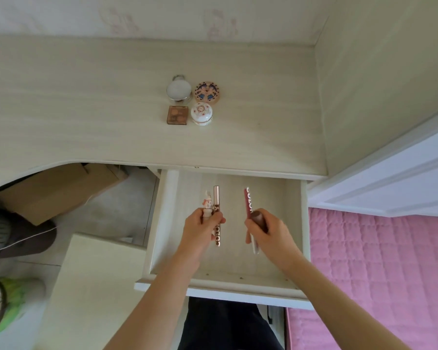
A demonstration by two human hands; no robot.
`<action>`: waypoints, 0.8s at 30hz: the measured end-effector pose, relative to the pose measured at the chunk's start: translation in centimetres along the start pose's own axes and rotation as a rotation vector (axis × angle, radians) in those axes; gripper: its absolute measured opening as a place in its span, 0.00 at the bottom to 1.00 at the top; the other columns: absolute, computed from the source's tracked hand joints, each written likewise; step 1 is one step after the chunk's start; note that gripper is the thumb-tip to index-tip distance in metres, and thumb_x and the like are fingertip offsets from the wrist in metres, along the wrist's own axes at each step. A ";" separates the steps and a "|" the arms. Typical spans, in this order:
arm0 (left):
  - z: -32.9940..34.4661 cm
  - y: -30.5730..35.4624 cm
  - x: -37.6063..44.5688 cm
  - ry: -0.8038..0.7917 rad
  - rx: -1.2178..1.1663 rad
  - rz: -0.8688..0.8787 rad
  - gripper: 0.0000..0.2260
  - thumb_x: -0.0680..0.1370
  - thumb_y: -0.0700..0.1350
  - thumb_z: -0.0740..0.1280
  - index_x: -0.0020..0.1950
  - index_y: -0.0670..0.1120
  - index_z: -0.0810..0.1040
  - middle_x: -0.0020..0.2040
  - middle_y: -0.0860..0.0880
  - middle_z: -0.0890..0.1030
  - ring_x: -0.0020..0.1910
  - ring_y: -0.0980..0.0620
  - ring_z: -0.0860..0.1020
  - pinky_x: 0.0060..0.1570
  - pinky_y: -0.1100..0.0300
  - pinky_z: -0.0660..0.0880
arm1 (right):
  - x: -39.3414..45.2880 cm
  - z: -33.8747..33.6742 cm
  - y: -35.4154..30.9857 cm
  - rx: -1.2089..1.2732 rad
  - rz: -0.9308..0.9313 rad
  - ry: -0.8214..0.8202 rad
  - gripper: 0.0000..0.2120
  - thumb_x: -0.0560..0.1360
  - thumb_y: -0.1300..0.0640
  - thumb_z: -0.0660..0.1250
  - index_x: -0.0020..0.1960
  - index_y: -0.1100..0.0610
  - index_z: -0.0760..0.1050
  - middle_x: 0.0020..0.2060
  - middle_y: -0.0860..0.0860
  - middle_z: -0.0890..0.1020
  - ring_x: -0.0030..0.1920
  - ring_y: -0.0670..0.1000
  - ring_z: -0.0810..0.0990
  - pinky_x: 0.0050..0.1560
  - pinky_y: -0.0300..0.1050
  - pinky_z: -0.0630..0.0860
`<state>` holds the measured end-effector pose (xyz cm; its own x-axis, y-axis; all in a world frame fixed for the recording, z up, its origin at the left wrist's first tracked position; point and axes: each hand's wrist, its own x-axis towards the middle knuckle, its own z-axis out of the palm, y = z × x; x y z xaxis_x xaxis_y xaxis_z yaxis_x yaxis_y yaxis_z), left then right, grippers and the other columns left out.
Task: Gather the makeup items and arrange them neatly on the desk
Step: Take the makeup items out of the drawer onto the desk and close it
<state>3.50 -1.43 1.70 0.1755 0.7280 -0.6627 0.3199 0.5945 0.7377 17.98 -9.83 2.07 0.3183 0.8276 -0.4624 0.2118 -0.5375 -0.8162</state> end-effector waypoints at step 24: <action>5.2 15.8 10.8 -0.100 0.160 0.155 0.04 0.77 0.43 0.66 0.46 0.43 0.77 0.38 0.46 0.80 0.34 0.50 0.76 0.34 0.58 0.72 | 14.8 -6.8 -9.6 0.670 0.354 0.163 0.03 0.79 0.61 0.62 0.49 0.57 0.74 0.38 0.54 0.81 0.39 0.54 0.82 0.43 0.51 0.79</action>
<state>15.34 14.05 5.52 0.3225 0.7644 -0.5582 0.4239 0.4107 0.8073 26.90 6.45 5.38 0.4055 0.5627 -0.7204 -0.5154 -0.5101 -0.6886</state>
